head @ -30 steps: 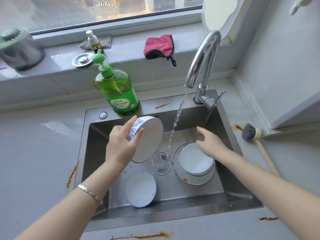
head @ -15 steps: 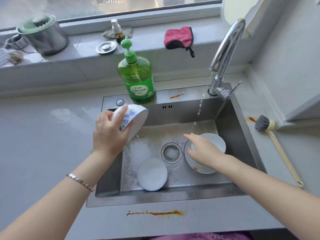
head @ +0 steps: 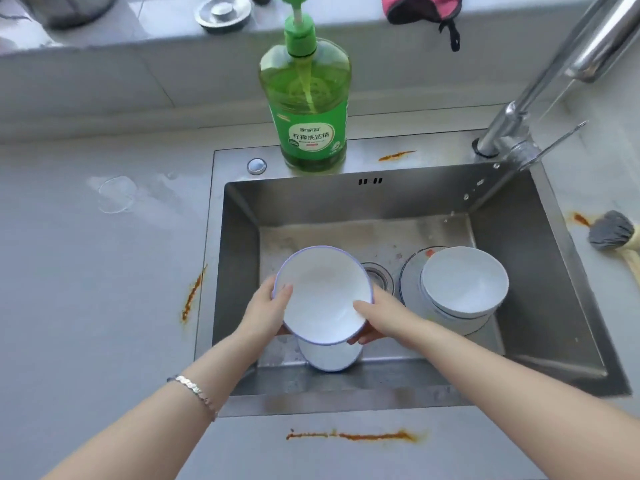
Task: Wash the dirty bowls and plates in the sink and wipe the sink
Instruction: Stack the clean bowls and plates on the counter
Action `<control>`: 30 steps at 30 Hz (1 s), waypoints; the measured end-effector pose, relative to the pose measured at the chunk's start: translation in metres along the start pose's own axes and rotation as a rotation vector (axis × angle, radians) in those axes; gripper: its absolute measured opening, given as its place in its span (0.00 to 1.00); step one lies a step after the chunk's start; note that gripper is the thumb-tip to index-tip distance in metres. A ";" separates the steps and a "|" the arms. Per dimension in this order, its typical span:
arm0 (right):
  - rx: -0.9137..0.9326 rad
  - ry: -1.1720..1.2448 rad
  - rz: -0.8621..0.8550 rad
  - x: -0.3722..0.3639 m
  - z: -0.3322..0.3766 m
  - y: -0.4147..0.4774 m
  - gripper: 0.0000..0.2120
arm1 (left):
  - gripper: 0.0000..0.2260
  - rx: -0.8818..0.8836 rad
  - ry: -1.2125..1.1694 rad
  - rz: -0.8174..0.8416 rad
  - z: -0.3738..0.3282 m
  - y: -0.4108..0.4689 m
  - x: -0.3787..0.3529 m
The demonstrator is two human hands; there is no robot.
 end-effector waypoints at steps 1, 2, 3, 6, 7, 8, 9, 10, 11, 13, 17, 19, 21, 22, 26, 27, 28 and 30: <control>-0.026 -0.019 -0.031 0.001 -0.006 0.009 0.21 | 0.11 0.000 0.085 0.044 0.011 0.008 -0.003; -0.055 -0.039 -0.049 0.001 -0.012 0.021 0.23 | 0.14 0.016 0.161 0.097 0.024 0.018 -0.008; -0.079 -0.051 -0.057 0.000 -0.019 0.029 0.24 | 0.17 0.040 0.228 0.155 0.036 0.024 -0.012; -0.142 -0.062 -0.055 -0.004 -0.034 0.053 0.27 | 0.20 0.077 0.513 0.323 0.071 0.044 -0.023; -0.161 -0.057 -0.058 -0.005 -0.038 0.059 0.28 | 0.21 0.085 0.585 0.360 0.081 0.048 -0.025; -0.188 -0.050 -0.061 -0.005 -0.042 0.065 0.28 | 0.21 0.097 0.618 0.389 0.090 0.052 -0.028; -0.221 -0.041 -0.062 -0.007 -0.048 0.070 0.29 | 0.22 0.108 0.628 0.414 0.098 0.053 -0.031; -0.254 -0.035 -0.062 -0.008 -0.053 0.075 0.30 | 0.23 0.116 0.630 0.434 0.104 0.054 -0.034; -0.279 -0.028 -0.061 -0.009 -0.058 0.079 0.32 | 0.23 0.128 0.617 0.443 0.108 0.055 -0.037; -0.304 -0.036 -0.060 -0.010 -0.066 0.087 0.33 | 0.23 0.202 0.514 0.434 0.118 0.051 -0.040; -0.340 -0.082 -0.038 -0.013 -0.079 0.095 0.30 | 0.22 0.335 0.344 0.419 0.138 0.045 -0.043; -0.355 -0.096 -0.015 -0.018 -0.084 0.097 0.27 | 0.24 0.371 0.248 0.402 0.145 0.044 -0.041; -0.355 -0.116 -0.021 -0.019 -0.085 0.099 0.25 | 0.26 0.401 0.140 0.375 0.148 0.043 -0.040; -0.351 -0.129 -0.034 -0.018 -0.085 0.100 0.24 | 0.26 0.408 0.111 0.367 0.148 0.043 -0.040; -0.328 -0.171 -0.078 -0.016 -0.081 0.099 0.24 | 0.28 0.349 0.178 0.355 0.145 0.046 -0.042; -0.310 -0.187 -0.084 -0.016 -0.078 0.097 0.24 | 0.28 0.326 0.201 0.344 0.142 0.046 -0.041; -0.286 -0.211 -0.095 -0.017 -0.075 0.095 0.24 | 0.29 0.299 0.226 0.331 0.139 0.045 -0.039; -0.230 -0.238 -0.135 -0.015 -0.066 0.087 0.24 | 0.29 0.226 0.248 0.306 0.128 0.043 -0.033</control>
Point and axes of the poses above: each hand's wrist, its own y-axis towards the middle knuckle, its own x-axis out of the back of the hand, z = x × y, the point moved 7 cm from there along y, towards the middle knuckle, and after that the axes turned 11 degrees about -x, right-handed, at the moved point
